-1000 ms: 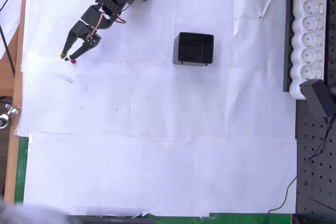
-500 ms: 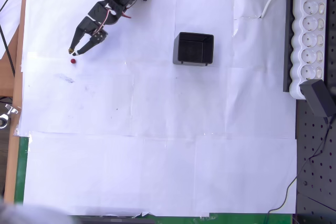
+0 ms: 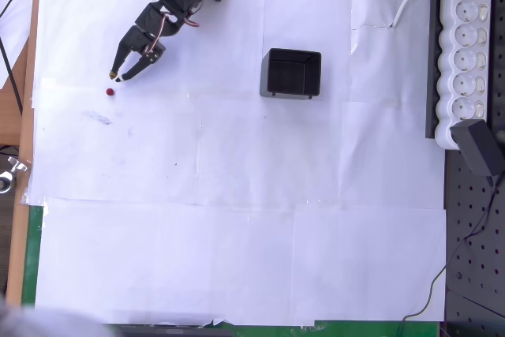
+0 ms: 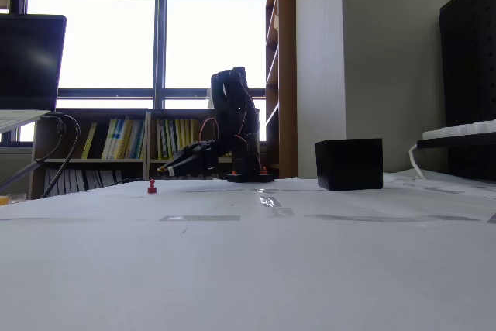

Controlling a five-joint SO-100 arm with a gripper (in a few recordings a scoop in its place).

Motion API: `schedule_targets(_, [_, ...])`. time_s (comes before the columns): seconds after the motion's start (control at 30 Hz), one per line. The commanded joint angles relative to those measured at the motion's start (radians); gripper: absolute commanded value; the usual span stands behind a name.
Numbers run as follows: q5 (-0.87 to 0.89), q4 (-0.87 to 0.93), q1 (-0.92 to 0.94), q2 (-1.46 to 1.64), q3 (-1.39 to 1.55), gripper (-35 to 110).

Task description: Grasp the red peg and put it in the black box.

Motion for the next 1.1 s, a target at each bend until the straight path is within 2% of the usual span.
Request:
schedule_targets(0.0, [-0.021,-0.017,0.006,0.02,0.031,15])
schedule_targets(0.27, [-0.002,-0.011,0.006,0.028,0.032,32])
schedule_targets(0.5, [0.005,0.018,0.017,0.038,0.061,32])
schedule_targets(0.77, [0.049,0.025,0.064,0.066,0.094,41])
schedule_targets(1.07, [0.049,0.071,0.074,0.091,0.169,41])
